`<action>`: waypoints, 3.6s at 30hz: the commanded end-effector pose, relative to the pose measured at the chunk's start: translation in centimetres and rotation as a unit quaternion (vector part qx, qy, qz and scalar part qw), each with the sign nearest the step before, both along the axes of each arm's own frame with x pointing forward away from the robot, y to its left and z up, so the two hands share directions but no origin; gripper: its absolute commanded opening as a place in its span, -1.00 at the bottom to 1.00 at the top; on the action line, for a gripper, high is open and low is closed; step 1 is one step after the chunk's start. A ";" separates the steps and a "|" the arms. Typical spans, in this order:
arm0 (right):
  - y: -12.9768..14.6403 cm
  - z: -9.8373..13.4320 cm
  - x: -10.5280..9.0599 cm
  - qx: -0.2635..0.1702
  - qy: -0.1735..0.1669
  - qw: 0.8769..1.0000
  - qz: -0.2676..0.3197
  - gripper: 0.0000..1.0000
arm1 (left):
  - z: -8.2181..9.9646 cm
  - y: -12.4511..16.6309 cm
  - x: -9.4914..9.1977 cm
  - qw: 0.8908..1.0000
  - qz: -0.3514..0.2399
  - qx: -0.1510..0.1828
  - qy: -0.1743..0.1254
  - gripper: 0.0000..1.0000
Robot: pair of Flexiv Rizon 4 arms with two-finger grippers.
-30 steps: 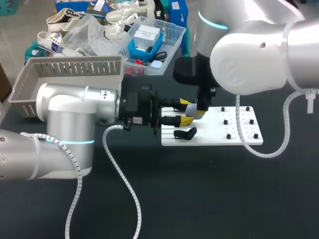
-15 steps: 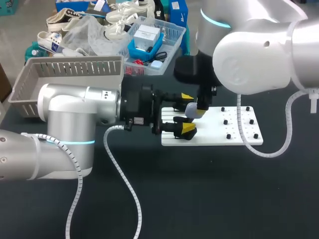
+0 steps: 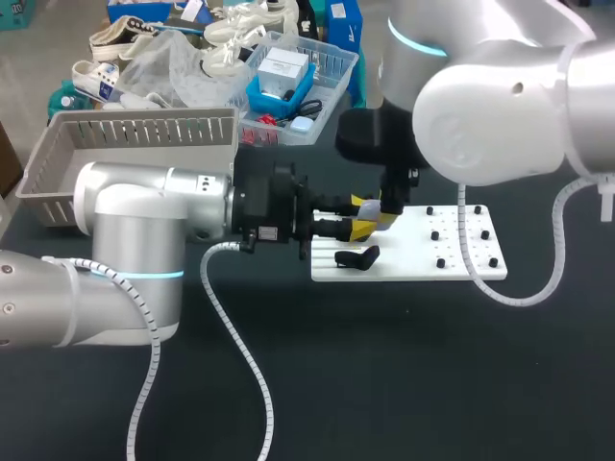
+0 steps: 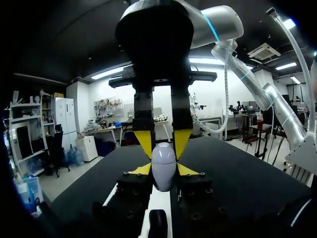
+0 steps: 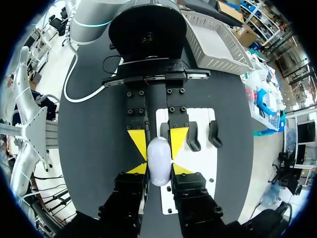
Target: Pick up each earbud case from the left stands, insert the matching earbuds, close the lid, and place the case in the box.
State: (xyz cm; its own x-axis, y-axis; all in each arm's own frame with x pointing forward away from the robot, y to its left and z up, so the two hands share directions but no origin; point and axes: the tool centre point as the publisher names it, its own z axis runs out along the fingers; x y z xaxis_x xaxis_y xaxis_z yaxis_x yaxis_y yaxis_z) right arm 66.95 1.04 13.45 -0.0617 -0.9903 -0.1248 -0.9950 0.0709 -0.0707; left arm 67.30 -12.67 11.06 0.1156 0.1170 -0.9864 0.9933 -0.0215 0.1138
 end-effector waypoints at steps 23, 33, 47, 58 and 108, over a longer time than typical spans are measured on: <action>-0.4 0.4 -0.6 -0.003 -0.005 1.000 -0.024 1.00 | 0.6 1.9 -0.2 1.000 0.000 0.001 -0.006 -1.00; -0.8 0.3 -0.6 0.001 -0.005 0.999 -0.036 1.00 | 1.0 5.1 0.6 0.999 0.041 0.014 -0.008 -1.00; -1.9 0.1 -0.1 0.015 -0.014 0.995 -0.094 1.00 | 2.1 11.5 3.3 0.990 0.134 0.034 -0.012 -1.00; -2.4 0.0 0.0 0.019 -0.016 0.994 -0.108 1.00 | 1.9 16.0 4.8 0.977 0.208 0.031 0.016 -1.00; -1.7 -0.7 -1.5 0.019 0.000 0.991 -0.132 1.00 | -1.7 30.6 15.8 0.881 0.439 0.167 0.058 -1.00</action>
